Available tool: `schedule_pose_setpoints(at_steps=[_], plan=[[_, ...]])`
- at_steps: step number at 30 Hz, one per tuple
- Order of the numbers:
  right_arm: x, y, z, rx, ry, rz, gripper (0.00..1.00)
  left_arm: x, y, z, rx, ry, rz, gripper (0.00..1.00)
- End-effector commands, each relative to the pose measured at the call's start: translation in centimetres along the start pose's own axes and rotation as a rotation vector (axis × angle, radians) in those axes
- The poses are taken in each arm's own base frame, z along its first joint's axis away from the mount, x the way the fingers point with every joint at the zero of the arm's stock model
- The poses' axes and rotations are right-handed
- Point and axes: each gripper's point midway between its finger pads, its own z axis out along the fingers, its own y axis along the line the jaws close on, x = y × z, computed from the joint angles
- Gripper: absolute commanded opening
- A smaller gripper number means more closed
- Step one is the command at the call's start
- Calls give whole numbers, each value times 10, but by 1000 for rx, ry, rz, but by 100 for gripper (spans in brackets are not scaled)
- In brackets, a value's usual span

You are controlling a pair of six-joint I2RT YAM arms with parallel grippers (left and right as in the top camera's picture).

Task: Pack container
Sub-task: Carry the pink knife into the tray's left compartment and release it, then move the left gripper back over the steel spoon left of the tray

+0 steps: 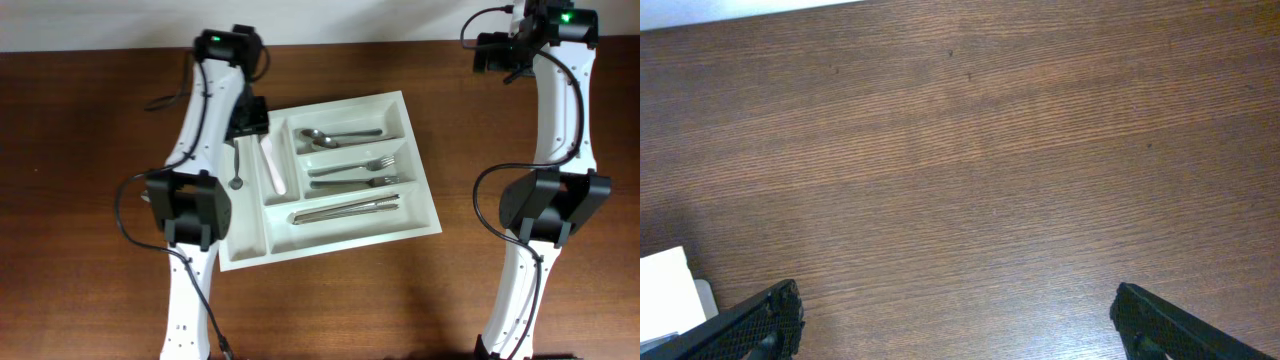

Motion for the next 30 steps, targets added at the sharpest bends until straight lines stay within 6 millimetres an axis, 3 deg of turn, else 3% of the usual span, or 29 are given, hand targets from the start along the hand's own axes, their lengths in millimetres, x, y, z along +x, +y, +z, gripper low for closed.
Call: schedule_pose_setpoints(at_steps=[1, 9, 18, 23, 30], plan=[[-6, -2, -7, 15, -23, 8, 99, -8, 16, -4, 10, -12, -17, 52], [-6, -2, -7, 15, -23, 8, 99, -21, 40, -4, 27, -25, -80, 52], [-6, -2, -7, 15, -23, 8, 99, -31, 111, -2, 32, 2, -397, 52], [-6, -2, -7, 15, -23, 8, 98, -37, 154, -3, -65, -40, -536, 52], [-6, -2, -7, 15, -23, 8, 99, -37, 170, -5, -131, -61, -568, 50]])
